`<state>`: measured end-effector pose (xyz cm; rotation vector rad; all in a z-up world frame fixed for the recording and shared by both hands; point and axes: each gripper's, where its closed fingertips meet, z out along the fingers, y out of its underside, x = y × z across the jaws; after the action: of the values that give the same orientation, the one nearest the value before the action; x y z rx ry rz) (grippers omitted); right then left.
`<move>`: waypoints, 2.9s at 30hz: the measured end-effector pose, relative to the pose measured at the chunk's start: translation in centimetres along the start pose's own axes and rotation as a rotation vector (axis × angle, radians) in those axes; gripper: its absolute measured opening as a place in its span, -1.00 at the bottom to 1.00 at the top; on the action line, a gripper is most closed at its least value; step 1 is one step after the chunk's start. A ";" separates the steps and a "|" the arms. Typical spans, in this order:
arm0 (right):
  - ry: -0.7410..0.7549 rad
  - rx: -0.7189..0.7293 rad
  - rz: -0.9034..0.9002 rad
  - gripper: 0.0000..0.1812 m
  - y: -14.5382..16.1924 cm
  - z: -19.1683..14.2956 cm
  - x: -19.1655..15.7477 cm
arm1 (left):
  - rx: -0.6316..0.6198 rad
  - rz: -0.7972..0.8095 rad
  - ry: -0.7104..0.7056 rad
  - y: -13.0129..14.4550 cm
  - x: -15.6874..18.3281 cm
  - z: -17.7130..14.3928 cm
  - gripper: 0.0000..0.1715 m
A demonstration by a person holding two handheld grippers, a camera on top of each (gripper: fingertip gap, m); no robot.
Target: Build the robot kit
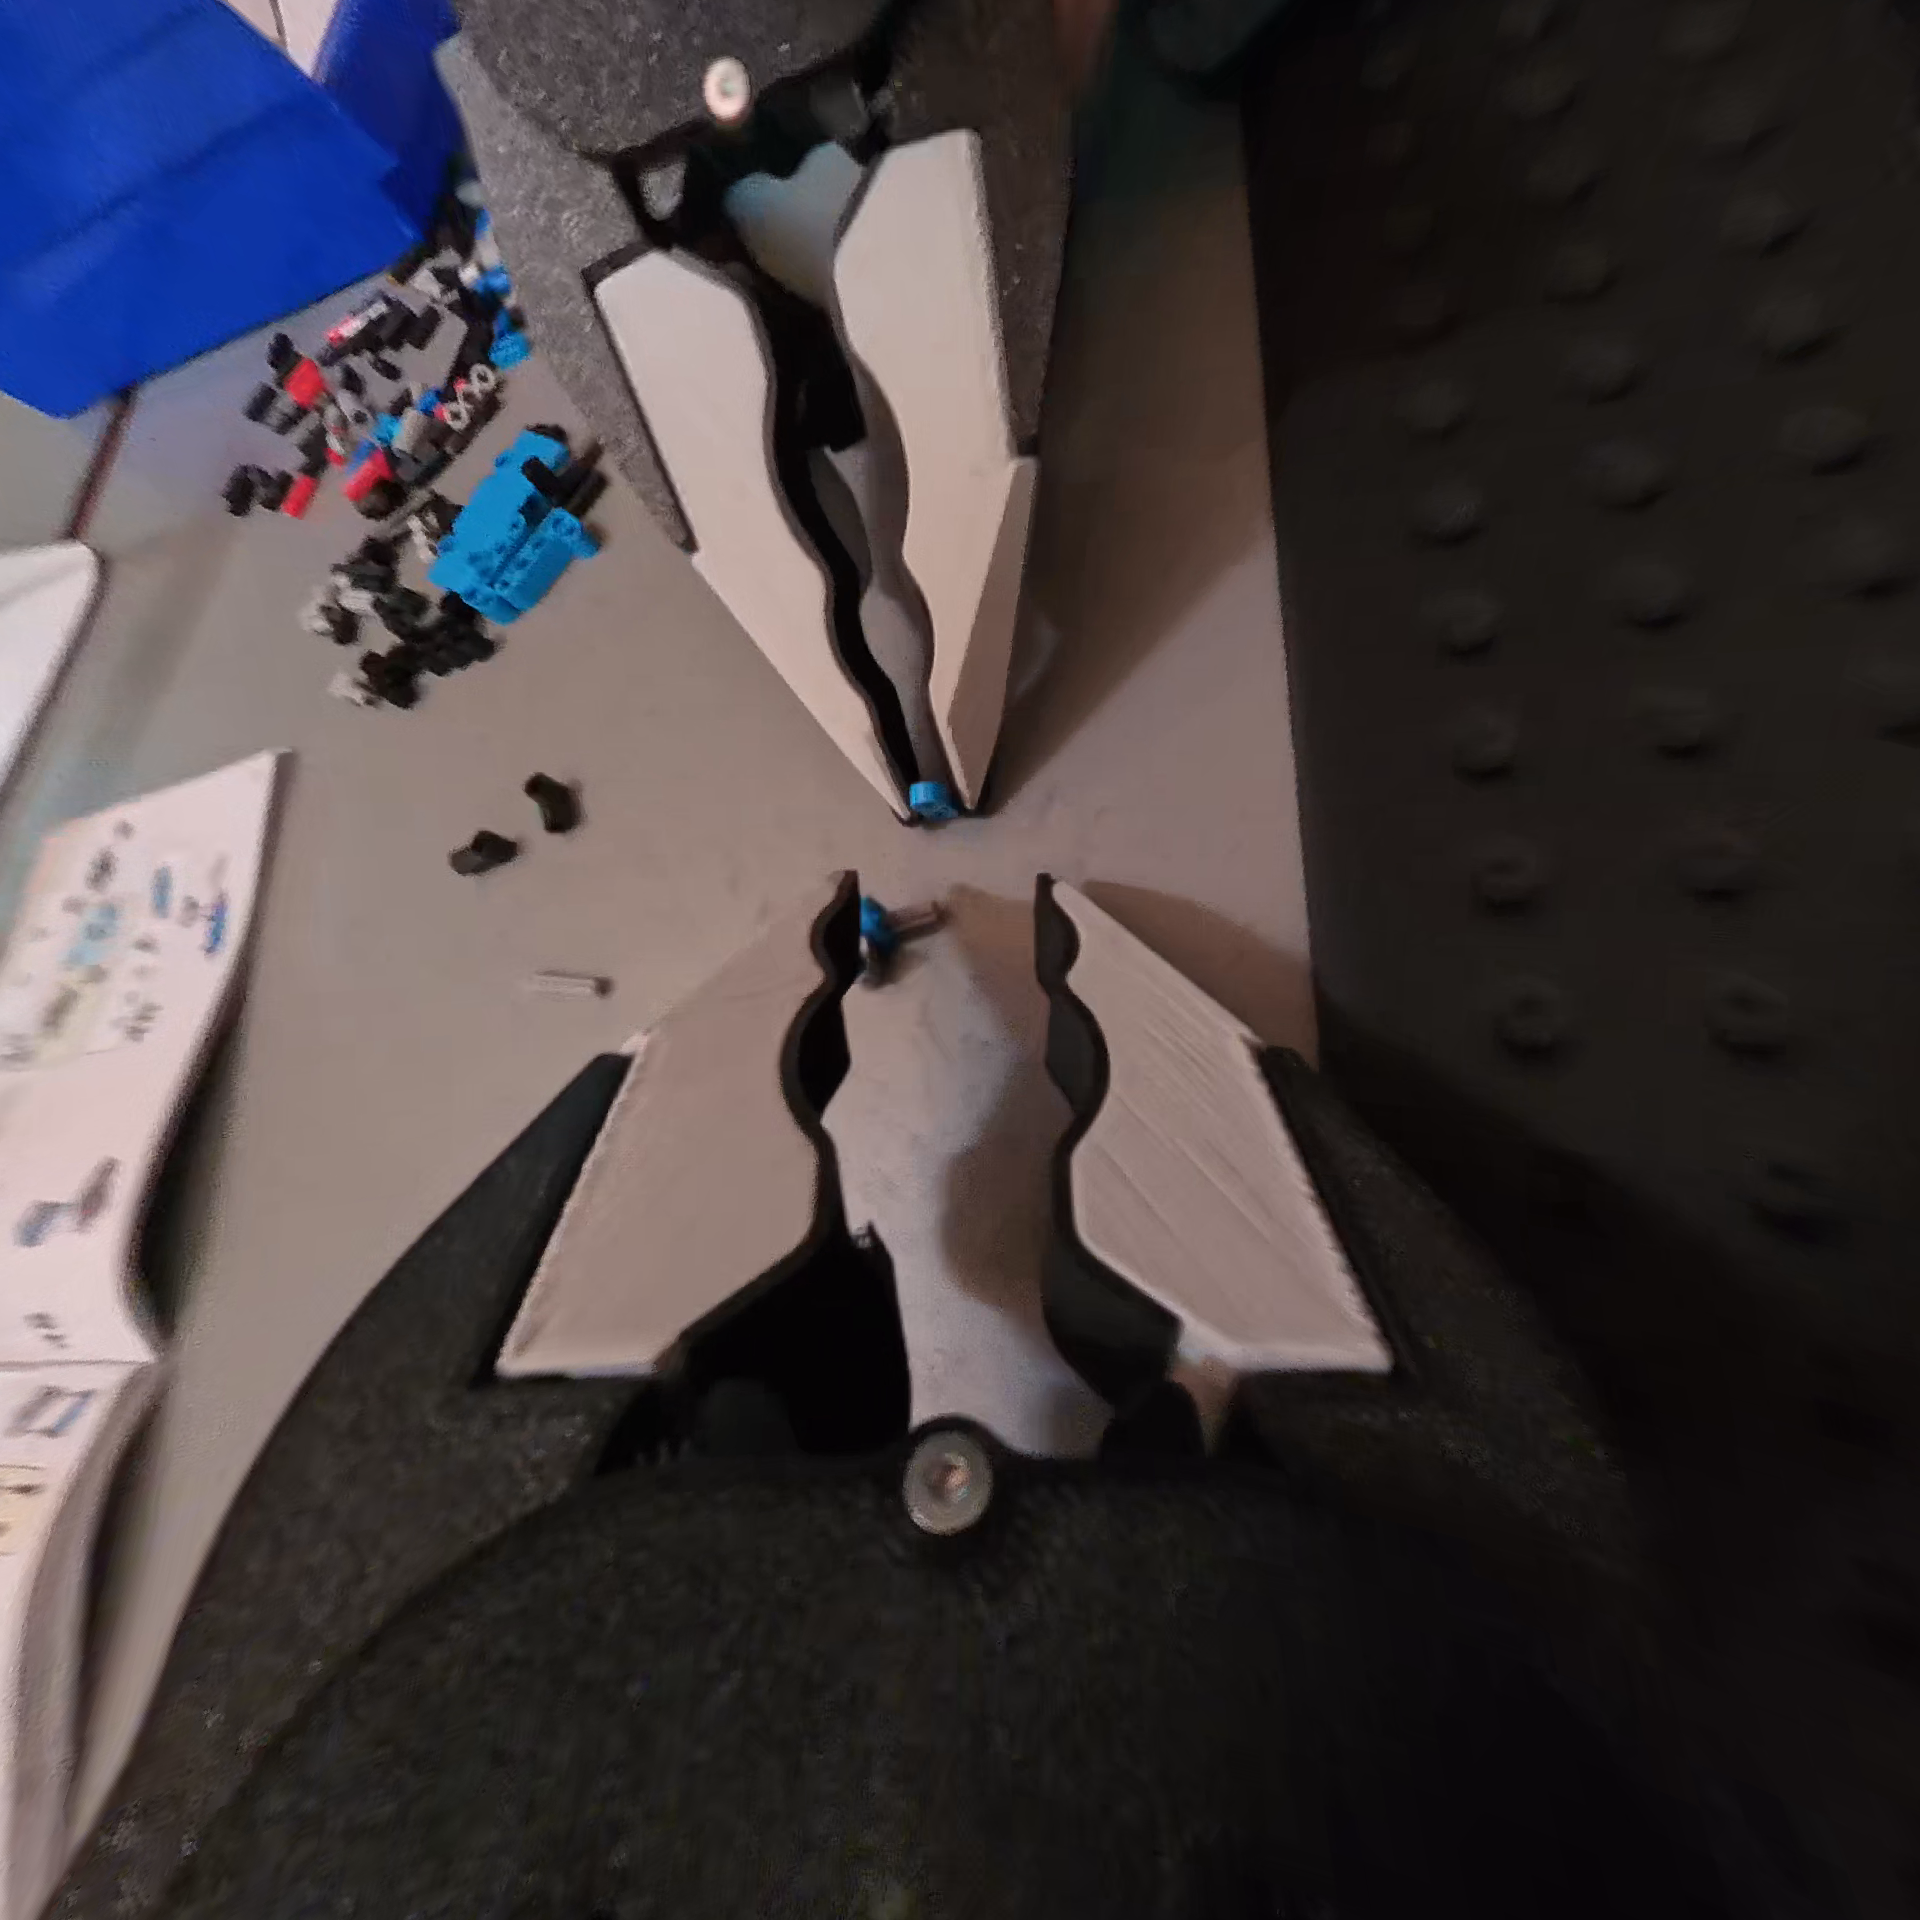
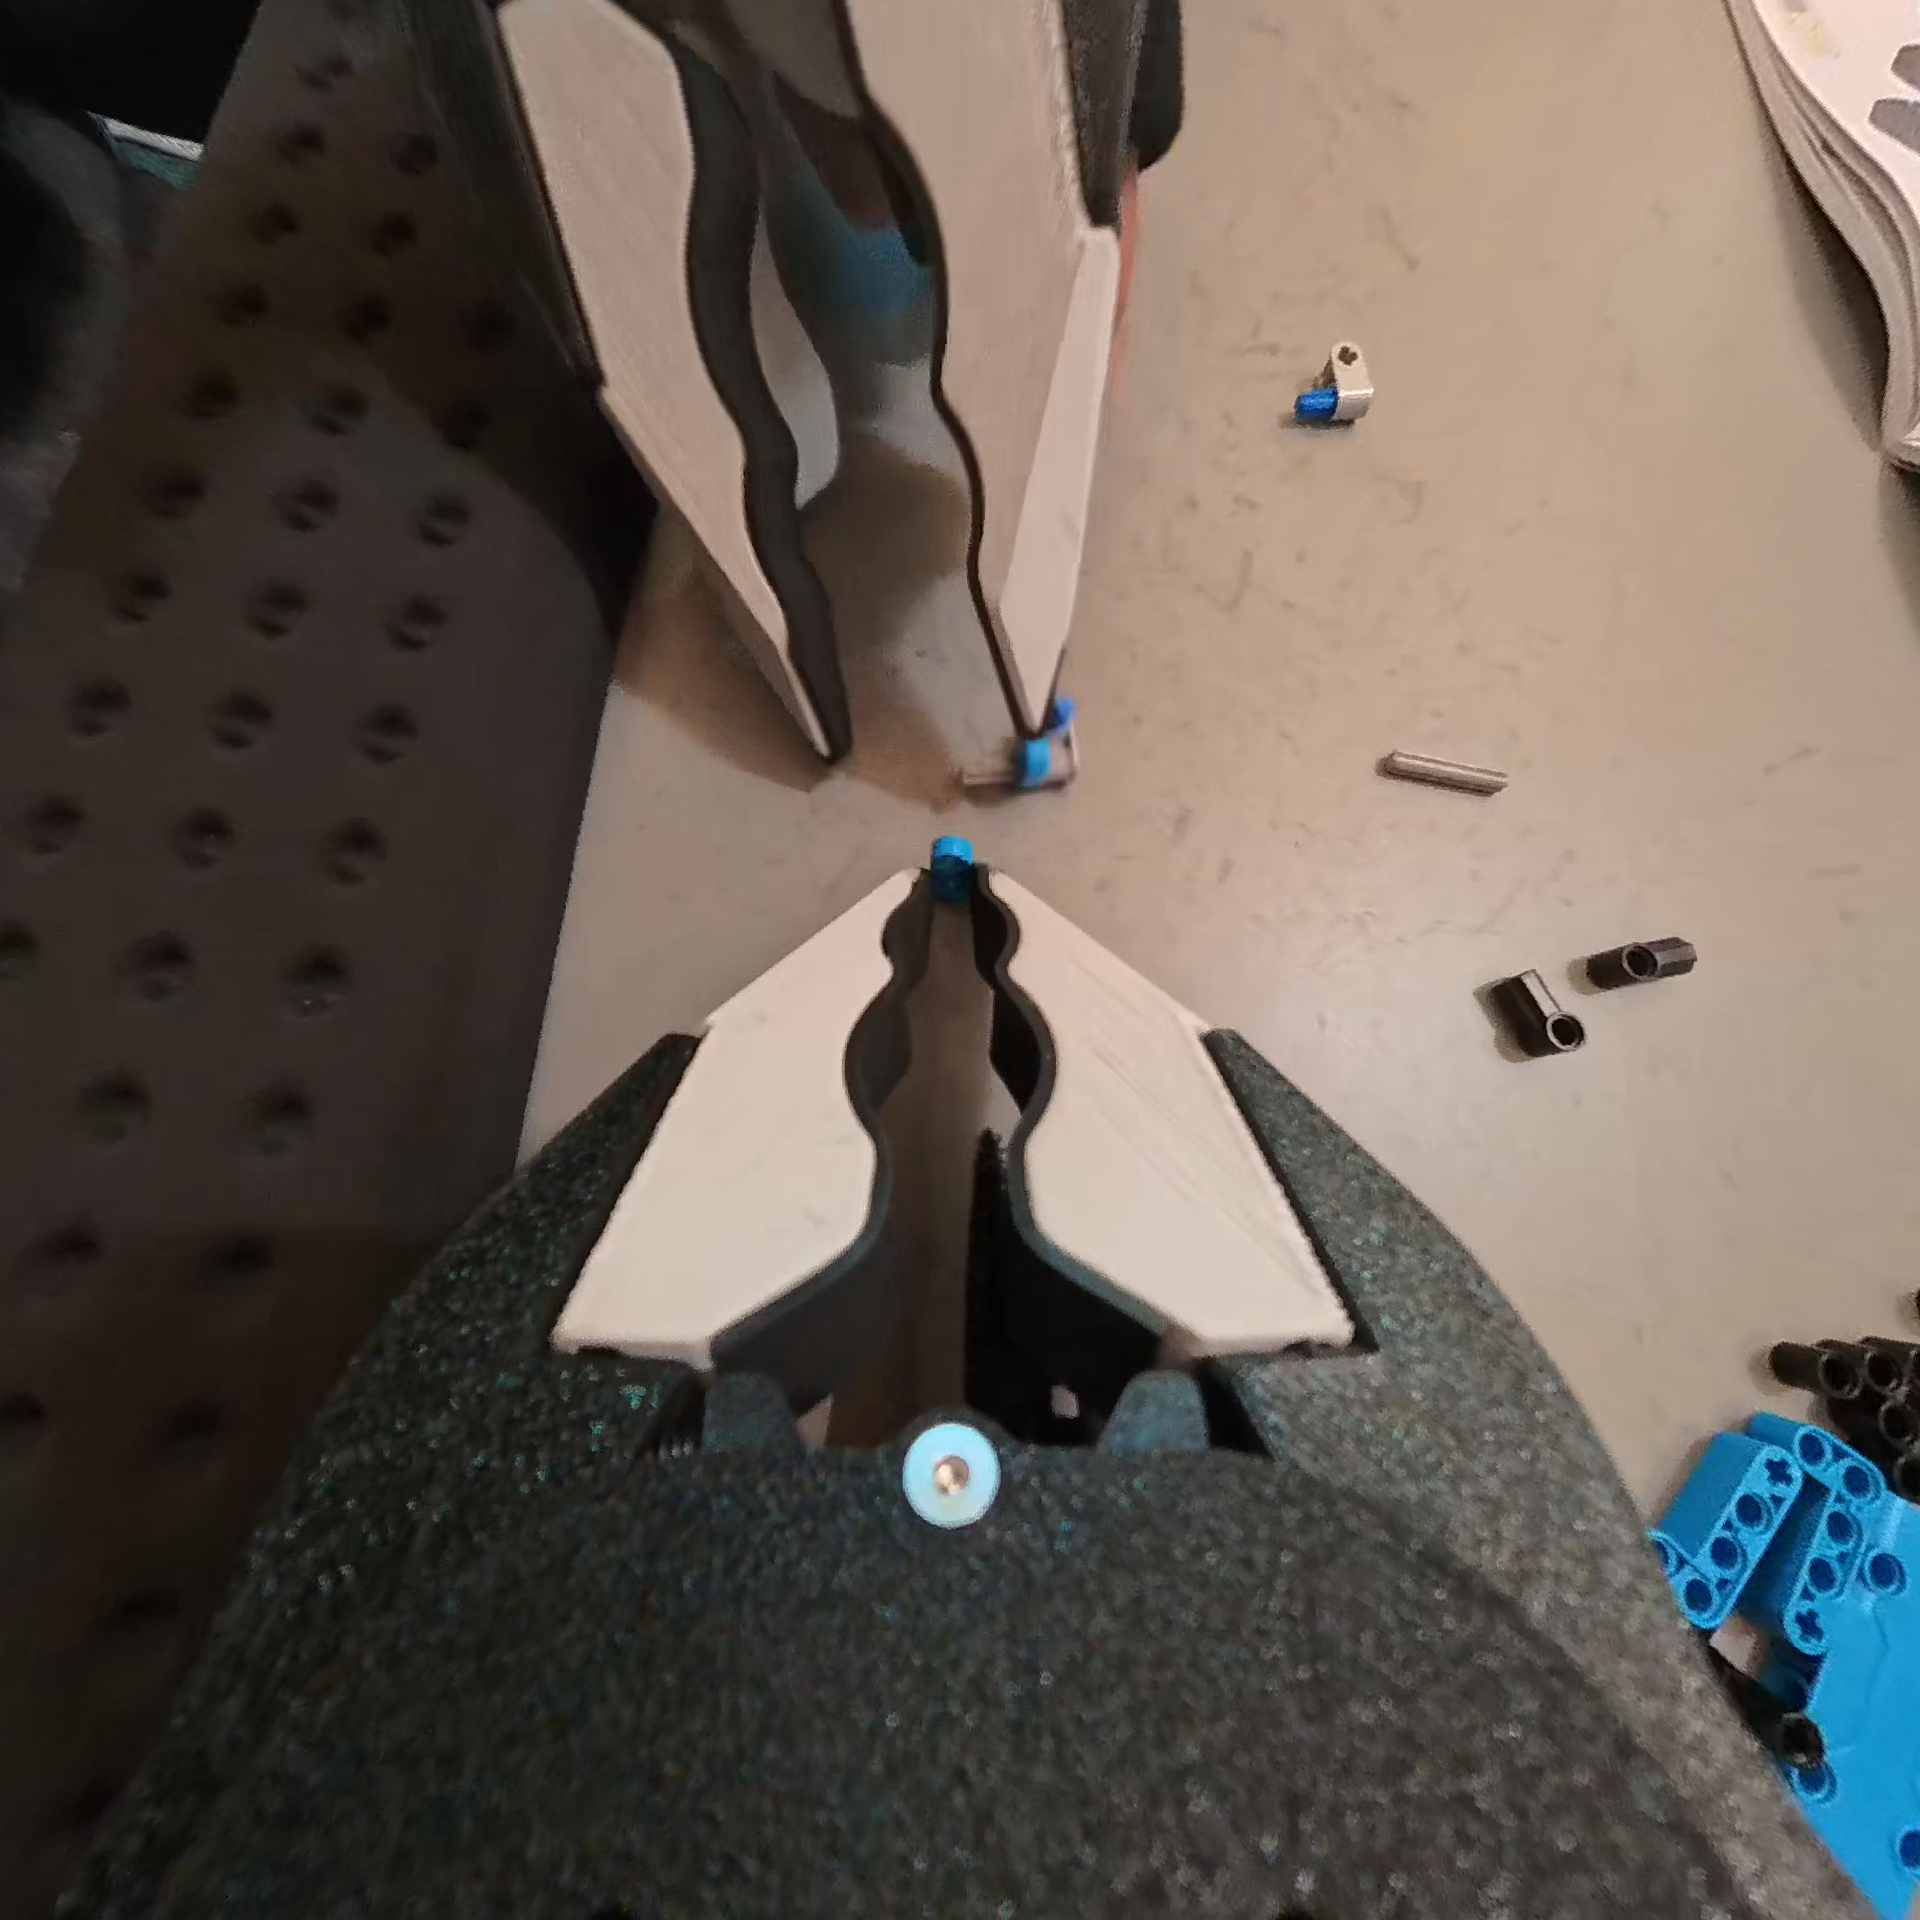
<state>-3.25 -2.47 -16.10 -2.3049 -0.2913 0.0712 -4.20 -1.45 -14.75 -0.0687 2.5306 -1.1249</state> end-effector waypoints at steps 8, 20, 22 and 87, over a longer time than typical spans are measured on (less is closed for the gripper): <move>0.070 0.055 -0.001 -0.92 -1.3 -1.0 1.1 | 0.049 -0.257 0.025 0.0 -2.0 -0.7 -0.66; 0.202 -0.033 0.298 -0.92 -3.3 -1.7 1.9 | 0.031 -0.336 0.132 1.6 -1.8 -1.5 -0.77; 0.210 -0.037 0.381 -0.92 -3.3 -0.9 1.0 | -0.006 -0.307 0.137 1.8 -1.2 -1.1 -0.74; 0.107 0.031 0.233 -0.92 -0.9 1.0 1.0 | -0.056 -0.190 0.287 2.7 -0.8 -0.8 -0.84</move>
<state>-2.56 -0.92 -16.14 -2.2934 0.0341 0.0683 -3.41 1.14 -15.95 -0.1776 2.8609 -1.2099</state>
